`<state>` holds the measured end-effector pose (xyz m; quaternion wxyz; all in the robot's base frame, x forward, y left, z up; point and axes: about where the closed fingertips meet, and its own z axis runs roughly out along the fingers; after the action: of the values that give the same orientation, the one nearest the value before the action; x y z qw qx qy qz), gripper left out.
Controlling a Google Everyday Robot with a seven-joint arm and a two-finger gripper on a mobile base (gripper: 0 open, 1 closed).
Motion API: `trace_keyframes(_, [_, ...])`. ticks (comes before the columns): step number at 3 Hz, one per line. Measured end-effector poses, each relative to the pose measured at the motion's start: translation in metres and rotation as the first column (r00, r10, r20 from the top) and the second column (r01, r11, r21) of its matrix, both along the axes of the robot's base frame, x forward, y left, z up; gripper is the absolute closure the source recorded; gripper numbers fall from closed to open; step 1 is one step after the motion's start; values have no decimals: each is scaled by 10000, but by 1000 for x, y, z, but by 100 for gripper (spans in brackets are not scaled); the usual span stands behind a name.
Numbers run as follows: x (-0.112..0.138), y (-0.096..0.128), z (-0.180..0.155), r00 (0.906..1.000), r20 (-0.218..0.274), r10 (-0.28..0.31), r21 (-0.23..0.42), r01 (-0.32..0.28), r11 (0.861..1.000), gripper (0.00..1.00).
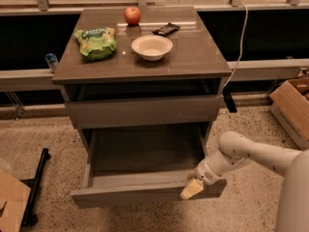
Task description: Open middle drawer
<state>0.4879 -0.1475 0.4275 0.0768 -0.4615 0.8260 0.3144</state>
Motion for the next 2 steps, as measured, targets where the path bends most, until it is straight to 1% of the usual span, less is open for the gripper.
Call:
trace_keyframes(1, [-26,-2,9,9989,-344,313,-37,-314,9995,65])
trace_keyframes(2, [-26,-2,9,9989,-344,313,-37,-315,9995,62])
